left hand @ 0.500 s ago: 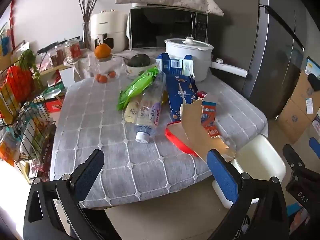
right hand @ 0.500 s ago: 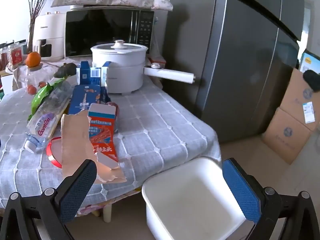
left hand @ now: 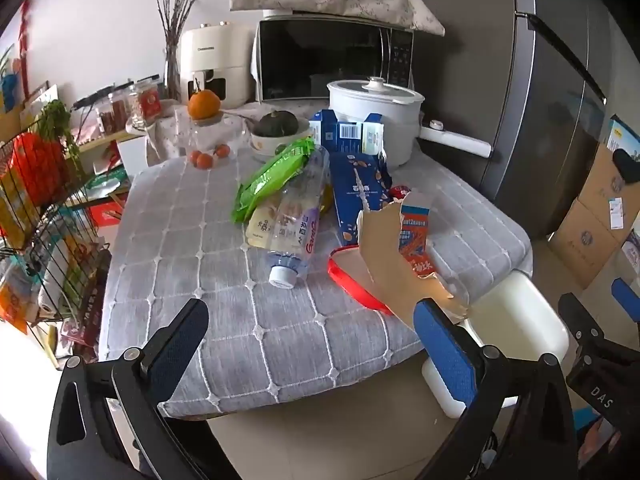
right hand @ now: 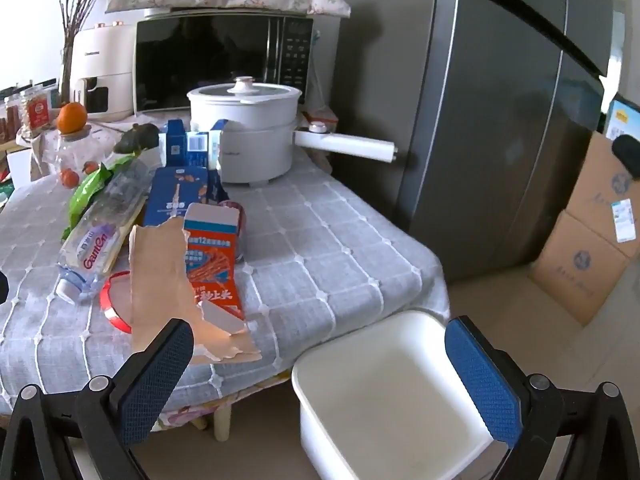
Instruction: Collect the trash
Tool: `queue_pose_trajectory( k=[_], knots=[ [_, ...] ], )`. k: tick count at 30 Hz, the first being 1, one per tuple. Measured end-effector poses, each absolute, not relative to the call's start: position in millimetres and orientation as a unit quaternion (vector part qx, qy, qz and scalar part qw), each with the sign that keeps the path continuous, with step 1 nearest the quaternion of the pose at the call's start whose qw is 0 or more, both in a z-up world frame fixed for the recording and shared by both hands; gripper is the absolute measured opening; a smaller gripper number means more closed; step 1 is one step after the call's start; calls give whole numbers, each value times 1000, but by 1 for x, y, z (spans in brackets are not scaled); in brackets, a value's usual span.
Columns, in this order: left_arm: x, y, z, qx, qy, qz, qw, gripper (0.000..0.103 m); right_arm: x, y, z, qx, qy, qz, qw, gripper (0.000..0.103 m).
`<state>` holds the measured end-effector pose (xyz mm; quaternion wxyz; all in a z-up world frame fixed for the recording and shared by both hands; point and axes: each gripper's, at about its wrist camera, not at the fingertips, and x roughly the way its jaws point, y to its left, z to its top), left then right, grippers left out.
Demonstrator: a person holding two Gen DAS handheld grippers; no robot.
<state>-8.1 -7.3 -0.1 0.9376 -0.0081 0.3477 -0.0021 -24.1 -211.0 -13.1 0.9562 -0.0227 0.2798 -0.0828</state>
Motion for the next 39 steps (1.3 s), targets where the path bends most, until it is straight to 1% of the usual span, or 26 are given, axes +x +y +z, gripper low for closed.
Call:
queue_pose_trajectory(
  k=[39],
  knots=[
    [-2,-12,2,-5,350,-6,937,103,-25,-221,-13,1,286,-77,955,103]
  ],
)
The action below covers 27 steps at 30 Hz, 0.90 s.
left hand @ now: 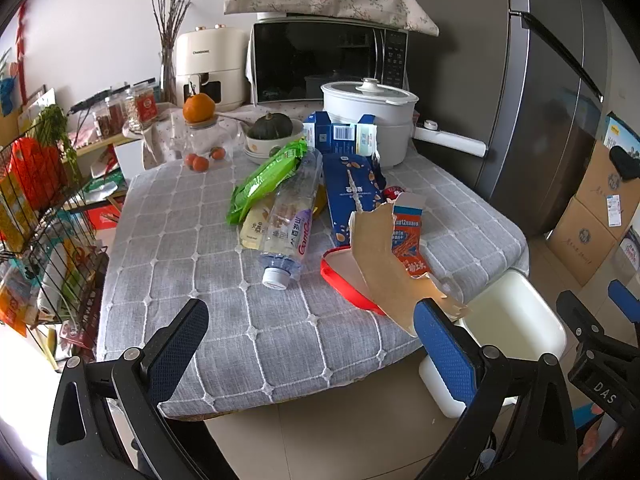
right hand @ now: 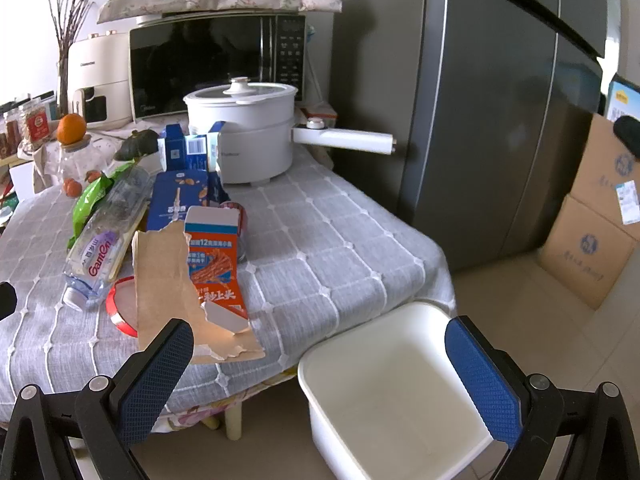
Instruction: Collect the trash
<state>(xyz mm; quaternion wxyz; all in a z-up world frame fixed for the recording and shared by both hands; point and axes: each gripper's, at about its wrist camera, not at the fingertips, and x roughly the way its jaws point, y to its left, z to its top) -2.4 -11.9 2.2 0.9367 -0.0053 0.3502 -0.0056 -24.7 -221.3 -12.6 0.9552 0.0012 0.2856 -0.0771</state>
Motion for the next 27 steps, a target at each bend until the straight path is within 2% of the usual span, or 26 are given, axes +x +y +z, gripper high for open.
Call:
queue_pose_trajectory(
  k=[27],
  knots=[
    [-6,-11,5,-5,351,-7,936,103,-26,-216,-19,2,294,-76,953,103]
  ],
)
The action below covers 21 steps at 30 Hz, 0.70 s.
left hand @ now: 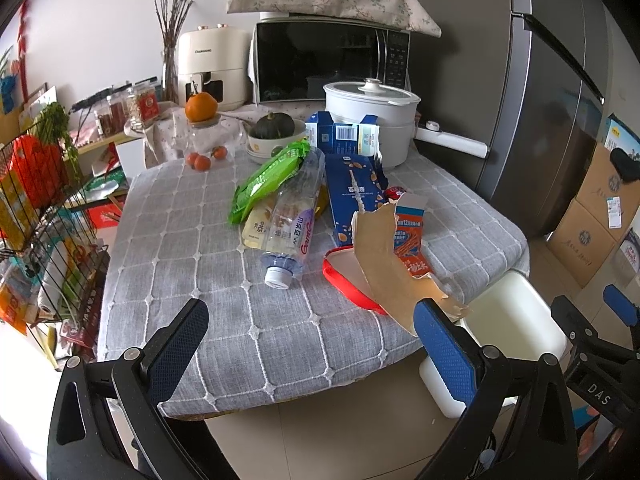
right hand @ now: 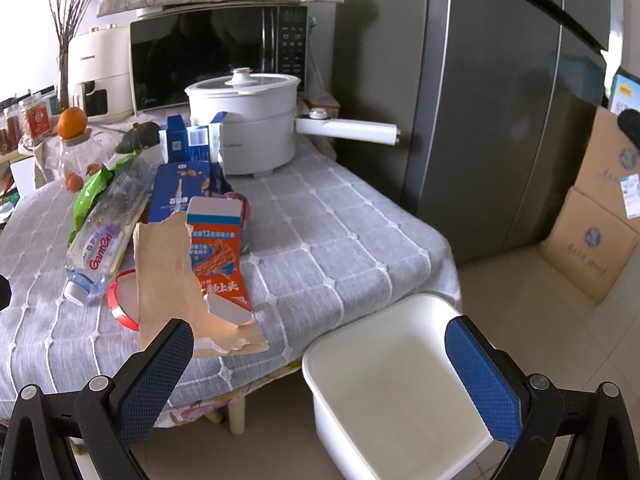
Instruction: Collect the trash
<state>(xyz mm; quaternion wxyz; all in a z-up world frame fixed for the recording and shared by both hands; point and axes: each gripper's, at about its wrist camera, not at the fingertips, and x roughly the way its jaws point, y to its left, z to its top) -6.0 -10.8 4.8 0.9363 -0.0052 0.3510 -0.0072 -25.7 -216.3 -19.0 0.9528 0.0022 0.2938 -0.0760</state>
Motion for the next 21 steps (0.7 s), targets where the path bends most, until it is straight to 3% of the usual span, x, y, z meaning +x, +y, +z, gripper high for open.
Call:
queue_pose_trajectory(
  k=[21],
  knots=[
    [-7,-9,5,-5,352,-7,936,103,-26,-216,-18,5,296,-75,952,103]
  ],
)
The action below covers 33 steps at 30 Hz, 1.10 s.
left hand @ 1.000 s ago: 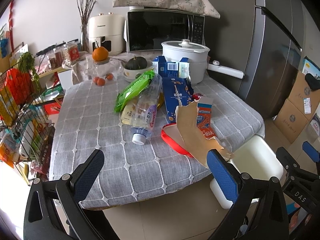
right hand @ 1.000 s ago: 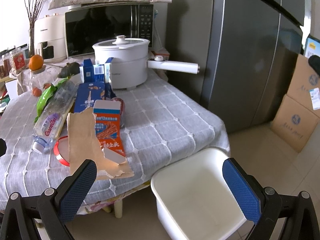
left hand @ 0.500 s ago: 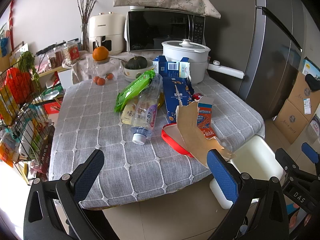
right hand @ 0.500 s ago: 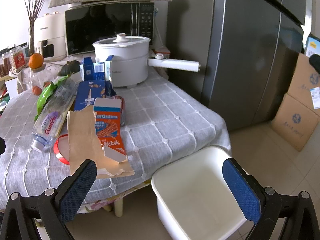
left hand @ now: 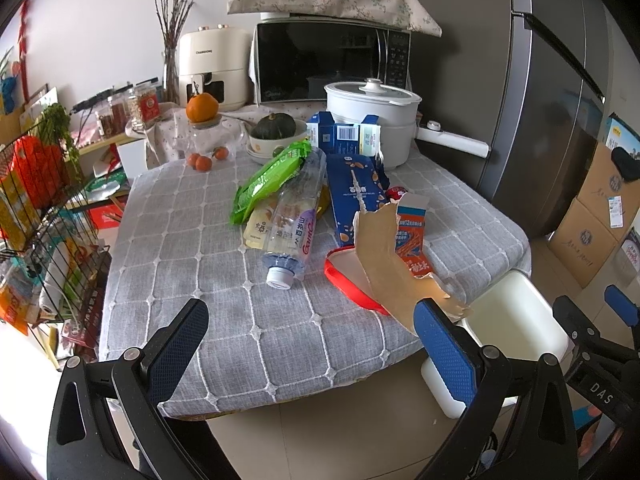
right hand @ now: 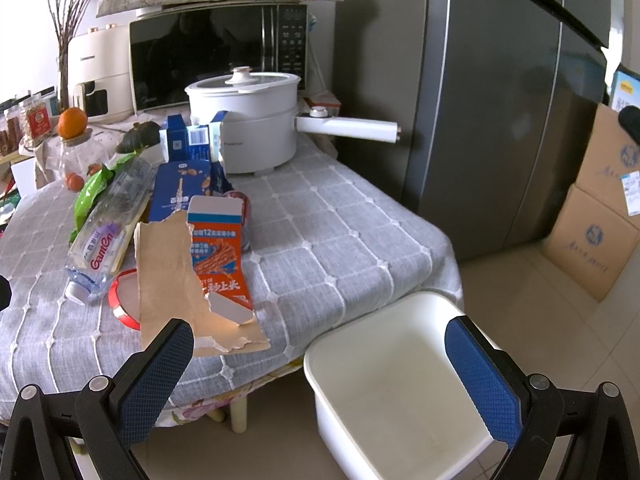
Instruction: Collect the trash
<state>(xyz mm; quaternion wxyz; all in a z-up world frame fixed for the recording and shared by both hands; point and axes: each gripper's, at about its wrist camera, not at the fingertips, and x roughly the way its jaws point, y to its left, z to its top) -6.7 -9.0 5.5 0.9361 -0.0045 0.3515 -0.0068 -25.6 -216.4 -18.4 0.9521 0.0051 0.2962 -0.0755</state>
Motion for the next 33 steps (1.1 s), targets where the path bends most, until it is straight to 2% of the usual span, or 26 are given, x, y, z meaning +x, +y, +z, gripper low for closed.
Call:
queue_pose_trajectory(
  k=[14,26,33],
  knots=[
    [7,-7,1,11,354,-11,935,103,-20,-217,-5,-6,300,-65,952,103],
    [81,25,-3,2,410,-86,908,103,39,-231,50,16,351,45,935,103],
    [132,44,-32,5,457,-72,886,103,94,-232,11,66,410,109,903,103]
  ],
)
